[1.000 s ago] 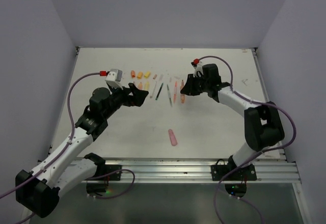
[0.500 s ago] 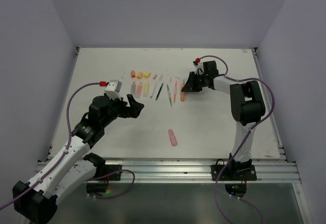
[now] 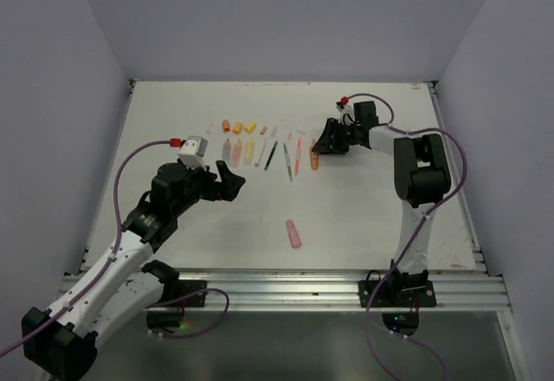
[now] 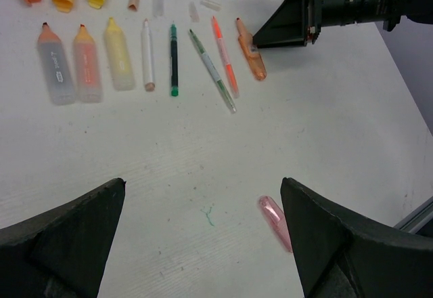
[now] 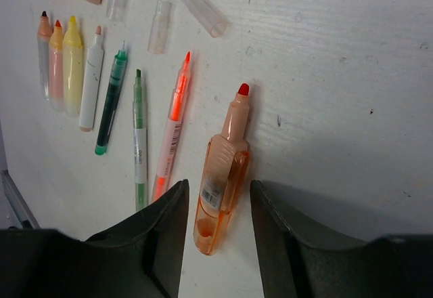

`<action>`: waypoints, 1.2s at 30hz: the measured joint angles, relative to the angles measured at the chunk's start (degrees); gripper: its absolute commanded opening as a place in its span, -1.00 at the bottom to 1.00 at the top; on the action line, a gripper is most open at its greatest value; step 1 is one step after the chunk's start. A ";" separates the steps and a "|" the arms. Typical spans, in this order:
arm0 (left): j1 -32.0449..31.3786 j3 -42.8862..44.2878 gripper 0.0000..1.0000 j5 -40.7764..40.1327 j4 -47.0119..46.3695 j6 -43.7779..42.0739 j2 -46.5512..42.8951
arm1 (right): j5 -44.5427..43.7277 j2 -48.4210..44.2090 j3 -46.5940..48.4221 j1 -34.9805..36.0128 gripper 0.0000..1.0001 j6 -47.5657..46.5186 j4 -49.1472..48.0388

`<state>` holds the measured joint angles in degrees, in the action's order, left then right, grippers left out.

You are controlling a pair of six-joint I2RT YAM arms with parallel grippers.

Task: Open the pen caps

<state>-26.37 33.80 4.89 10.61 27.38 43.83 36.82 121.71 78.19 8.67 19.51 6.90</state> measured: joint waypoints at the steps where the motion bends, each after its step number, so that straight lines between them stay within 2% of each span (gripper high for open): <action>1: 0.00 0.00 1.00 0.15 0.00 0.00 0.04 | -0.09 -0.17 0.07 -0.07 -0.02 -0.09 0.22; 7: 0.00 -0.44 1.00 0.72 -0.04 0.37 0.20 | -6.43 -4.26 -0.92 0.17 0.26 -2.19 3.89; 14: 0.00 -0.92 1.00 0.83 0.15 2.08 1.36 | -21.05 -23.21 -10.73 3.43 0.29 -2.12 8.04; 18: 0.00 -1.90 1.00 1.09 -0.24 3.56 1.92 | -30.82 -33.81 -16.44 13.62 0.27 -1.27 9.53; 24: 0.00 -3.87 1.00 2.10 -0.52 6.10 3.63 | -39.01 -42.56 -27.30 30.64 0.25 1.88 12.24; 29: 0.00 -4.87 1.00 3.15 -1.84 7.76 5.14 | -43.19 -45.22 -33.27 39.39 0.25 6.29 14.84; 36: 0.00 -6.58 1.00 4.22 -4.87 10.05 8.02 | -47.91 -43.36 -33.75 49.62 0.25 10.64 15.74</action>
<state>-26.37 27.22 9.10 5.74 37.43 51.86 -11.09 78.35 44.45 58.28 30.15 22.63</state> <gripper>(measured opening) 0.997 0.629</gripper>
